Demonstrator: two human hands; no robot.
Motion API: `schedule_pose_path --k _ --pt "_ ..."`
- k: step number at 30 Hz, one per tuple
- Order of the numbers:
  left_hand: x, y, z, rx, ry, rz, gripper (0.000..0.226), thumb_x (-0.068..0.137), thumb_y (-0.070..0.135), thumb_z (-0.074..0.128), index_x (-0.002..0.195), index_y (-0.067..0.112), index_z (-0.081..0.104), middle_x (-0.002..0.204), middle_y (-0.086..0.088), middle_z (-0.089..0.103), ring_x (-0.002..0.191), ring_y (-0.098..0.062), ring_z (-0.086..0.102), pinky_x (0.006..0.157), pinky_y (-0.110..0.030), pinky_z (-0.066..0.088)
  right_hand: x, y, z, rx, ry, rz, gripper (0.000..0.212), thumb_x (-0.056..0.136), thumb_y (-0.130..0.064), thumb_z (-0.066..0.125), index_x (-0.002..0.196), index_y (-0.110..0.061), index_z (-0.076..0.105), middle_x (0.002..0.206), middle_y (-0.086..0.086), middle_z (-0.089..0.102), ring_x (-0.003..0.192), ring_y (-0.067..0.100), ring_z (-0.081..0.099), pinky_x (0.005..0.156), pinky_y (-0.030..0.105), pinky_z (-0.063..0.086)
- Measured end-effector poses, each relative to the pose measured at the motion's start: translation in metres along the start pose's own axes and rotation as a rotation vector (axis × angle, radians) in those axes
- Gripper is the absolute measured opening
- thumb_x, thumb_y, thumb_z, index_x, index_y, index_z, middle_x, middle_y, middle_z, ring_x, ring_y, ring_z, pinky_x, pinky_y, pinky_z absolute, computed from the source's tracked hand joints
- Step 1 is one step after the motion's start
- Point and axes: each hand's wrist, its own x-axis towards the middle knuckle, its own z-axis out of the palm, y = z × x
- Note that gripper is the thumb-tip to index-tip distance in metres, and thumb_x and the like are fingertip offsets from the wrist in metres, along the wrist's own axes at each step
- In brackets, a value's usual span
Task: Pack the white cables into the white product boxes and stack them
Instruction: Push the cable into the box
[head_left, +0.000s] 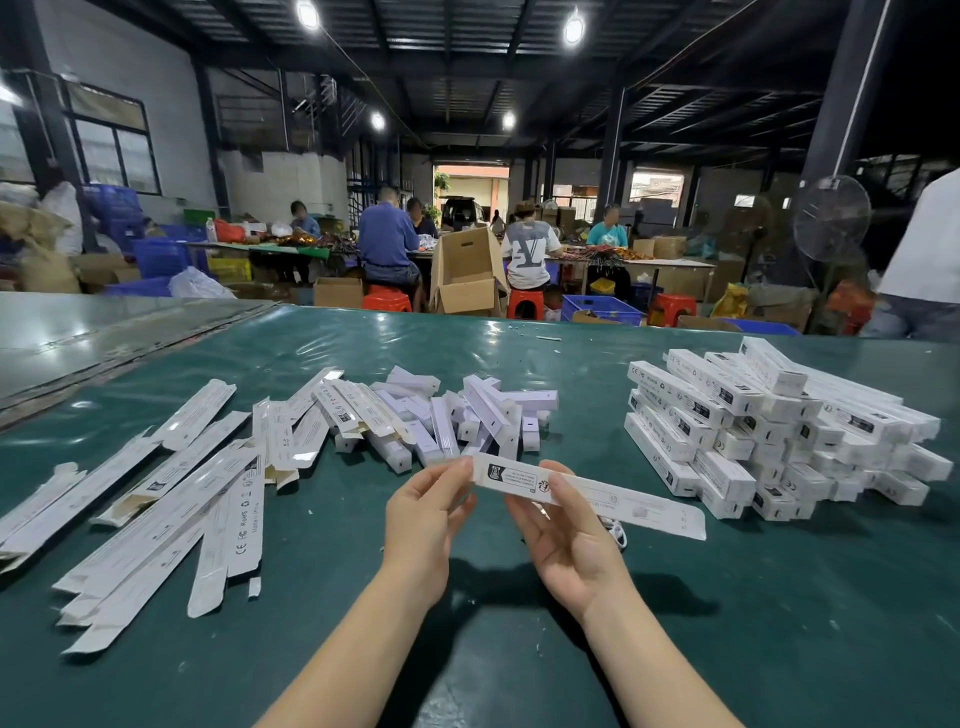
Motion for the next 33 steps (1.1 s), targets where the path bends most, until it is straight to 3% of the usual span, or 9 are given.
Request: schedule_pose_path --k 5,10,17,24,33 --pt "-0.0003 -0.0021 -0.0013 0.138 -0.004 0.08 0.016 0.084 0.004 0.062 0.071 0.014 0.065 0.062 0.008 0.067 0.064 -0.006 0.057 0.06 -0.017 0.049 0.0007 0.0008 -0.0001 -0.007 0.009 0.004 0.015 0.067 -0.005 0.058 0.082 -0.006 0.06 0.075 0.014 0.071 0.069 0.025 0.071 0.061 0.031 0.059" --pt "0.0019 0.0051 -0.005 0.28 0.077 0.245 0.017 0.087 0.002 0.058 0.073 0.012 0.062 0.054 0.008 0.065 0.052 -0.003 0.061 0.047 -0.016 0.049 0.0014 0.0021 -0.0008 0.019 0.002 0.011 0.014 0.067 -0.006 0.058 0.063 -0.009 0.071 0.074 0.013 0.071 0.068 0.024 0.071 0.059 0.031 0.059" --pt "-0.0014 -0.0012 -0.0016 0.223 0.055 0.17 0.016 0.086 0.008 0.06 0.073 0.016 0.062 0.061 0.009 0.064 0.063 -0.007 0.057 0.057 -0.02 0.051 0.0007 0.0034 -0.0002 0.003 -0.013 0.0 0.01 0.067 -0.006 0.059 0.07 -0.007 0.069 0.077 0.015 0.071 0.071 0.026 0.071 0.061 0.032 0.059" --pt "-0.0021 -0.0005 -0.0009 0.291 0.048 0.266 0.016 0.084 0.004 0.063 0.07 0.012 0.062 0.069 0.0 0.063 0.066 -0.011 0.056 0.053 -0.016 0.052 0.0013 0.0039 0.0007 -0.013 -0.018 -0.002 0.017 0.068 -0.007 0.058 0.061 -0.012 0.073 0.075 0.012 0.072 0.071 0.024 0.071 0.063 0.031 0.059" --pt "0.0003 -0.0027 -0.0026 0.261 0.049 0.229 0.017 0.086 0.004 0.06 0.071 0.012 0.062 0.055 0.012 0.063 0.054 0.003 0.057 0.049 -0.017 0.05 0.0007 0.0043 -0.0002 -0.011 -0.03 -0.001 0.019 0.069 -0.007 0.057 0.061 -0.012 0.073 0.075 0.012 0.072 0.071 0.023 0.071 0.063 0.03 0.059"
